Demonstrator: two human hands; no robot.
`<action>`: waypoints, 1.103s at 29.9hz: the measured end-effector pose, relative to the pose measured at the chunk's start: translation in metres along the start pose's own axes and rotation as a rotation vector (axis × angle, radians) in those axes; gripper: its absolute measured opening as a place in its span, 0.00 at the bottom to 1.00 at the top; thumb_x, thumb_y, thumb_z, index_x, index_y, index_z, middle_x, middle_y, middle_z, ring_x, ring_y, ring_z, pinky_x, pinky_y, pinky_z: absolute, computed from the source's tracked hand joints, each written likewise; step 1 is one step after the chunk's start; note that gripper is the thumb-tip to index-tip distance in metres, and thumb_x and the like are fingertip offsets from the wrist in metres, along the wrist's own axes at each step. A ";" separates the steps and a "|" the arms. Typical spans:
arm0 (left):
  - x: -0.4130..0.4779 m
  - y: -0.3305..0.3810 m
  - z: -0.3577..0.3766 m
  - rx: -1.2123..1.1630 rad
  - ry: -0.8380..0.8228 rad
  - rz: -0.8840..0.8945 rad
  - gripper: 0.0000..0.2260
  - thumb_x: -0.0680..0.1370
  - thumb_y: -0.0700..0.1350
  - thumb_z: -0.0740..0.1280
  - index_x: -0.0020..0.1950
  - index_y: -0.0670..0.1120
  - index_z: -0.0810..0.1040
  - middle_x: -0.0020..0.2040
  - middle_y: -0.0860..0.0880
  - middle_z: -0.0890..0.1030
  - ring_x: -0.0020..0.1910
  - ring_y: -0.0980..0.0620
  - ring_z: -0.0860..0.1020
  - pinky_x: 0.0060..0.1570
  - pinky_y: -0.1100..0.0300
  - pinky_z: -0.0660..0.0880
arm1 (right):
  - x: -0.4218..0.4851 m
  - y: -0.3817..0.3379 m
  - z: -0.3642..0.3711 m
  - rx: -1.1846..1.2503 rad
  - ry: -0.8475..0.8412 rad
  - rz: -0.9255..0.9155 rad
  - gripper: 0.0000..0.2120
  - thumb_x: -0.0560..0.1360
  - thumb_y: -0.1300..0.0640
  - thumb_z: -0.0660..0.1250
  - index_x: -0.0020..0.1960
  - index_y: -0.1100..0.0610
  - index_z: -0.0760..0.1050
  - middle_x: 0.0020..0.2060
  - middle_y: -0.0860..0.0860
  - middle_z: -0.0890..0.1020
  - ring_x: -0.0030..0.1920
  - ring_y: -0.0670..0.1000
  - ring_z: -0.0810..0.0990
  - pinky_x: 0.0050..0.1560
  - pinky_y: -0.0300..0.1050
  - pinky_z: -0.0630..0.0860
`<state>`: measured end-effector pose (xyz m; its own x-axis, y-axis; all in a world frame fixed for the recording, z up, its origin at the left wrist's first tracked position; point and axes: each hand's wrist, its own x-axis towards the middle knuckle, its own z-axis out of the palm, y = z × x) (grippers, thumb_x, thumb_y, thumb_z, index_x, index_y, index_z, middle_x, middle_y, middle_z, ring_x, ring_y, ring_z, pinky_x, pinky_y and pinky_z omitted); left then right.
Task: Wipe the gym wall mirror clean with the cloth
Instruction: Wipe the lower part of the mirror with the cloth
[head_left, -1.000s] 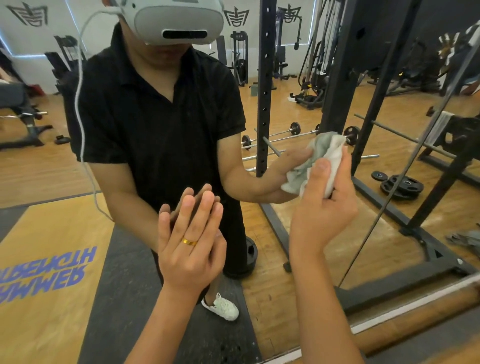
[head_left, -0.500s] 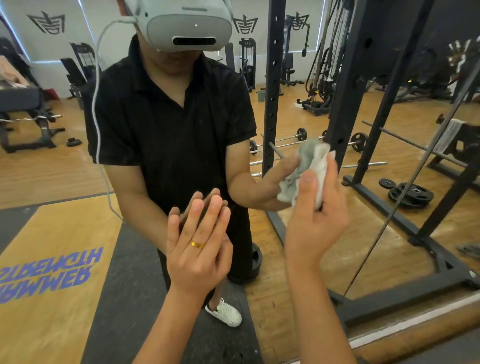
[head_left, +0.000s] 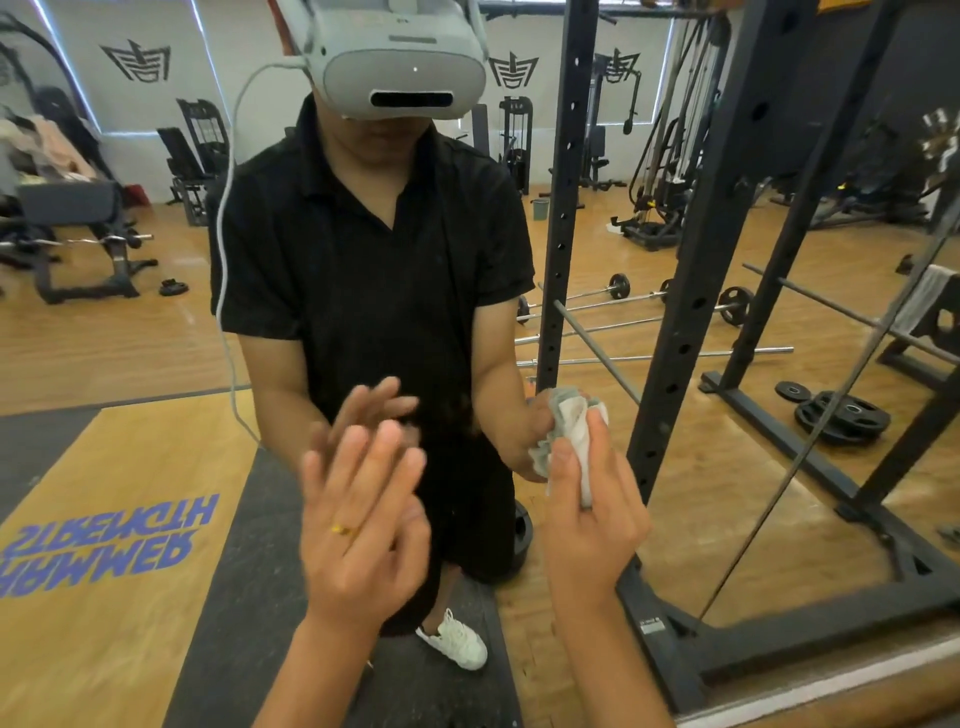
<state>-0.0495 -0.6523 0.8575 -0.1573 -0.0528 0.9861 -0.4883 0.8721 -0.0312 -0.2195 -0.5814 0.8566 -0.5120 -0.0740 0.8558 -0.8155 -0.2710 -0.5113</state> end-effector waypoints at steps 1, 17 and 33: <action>-0.005 -0.008 -0.009 0.039 0.033 -0.045 0.18 0.80 0.35 0.63 0.70 0.37 0.72 0.81 0.49 0.65 0.80 0.46 0.63 0.80 0.42 0.54 | 0.008 -0.004 -0.001 0.026 0.001 0.034 0.18 0.84 0.55 0.65 0.70 0.62 0.74 0.43 0.56 0.84 0.41 0.44 0.80 0.35 0.45 0.80; -0.027 -0.050 -0.020 0.264 0.050 -0.055 0.19 0.83 0.40 0.59 0.73 0.35 0.70 0.83 0.48 0.59 0.82 0.47 0.57 0.80 0.45 0.51 | -0.005 -0.027 0.019 0.038 0.005 -0.038 0.19 0.85 0.55 0.65 0.72 0.61 0.71 0.46 0.54 0.83 0.41 0.47 0.80 0.37 0.45 0.81; -0.027 -0.050 -0.021 0.239 0.045 -0.030 0.25 0.84 0.39 0.59 0.82 0.44 0.62 0.83 0.48 0.59 0.83 0.47 0.56 0.81 0.46 0.50 | 0.038 -0.059 0.040 0.063 0.151 -0.012 0.18 0.84 0.54 0.63 0.70 0.62 0.71 0.44 0.53 0.84 0.41 0.42 0.79 0.38 0.34 0.77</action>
<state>-0.0031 -0.6840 0.8362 -0.1036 -0.0504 0.9933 -0.6820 0.7305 -0.0341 -0.1799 -0.6061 0.9224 -0.5408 0.0739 0.8379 -0.8059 -0.3307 -0.4910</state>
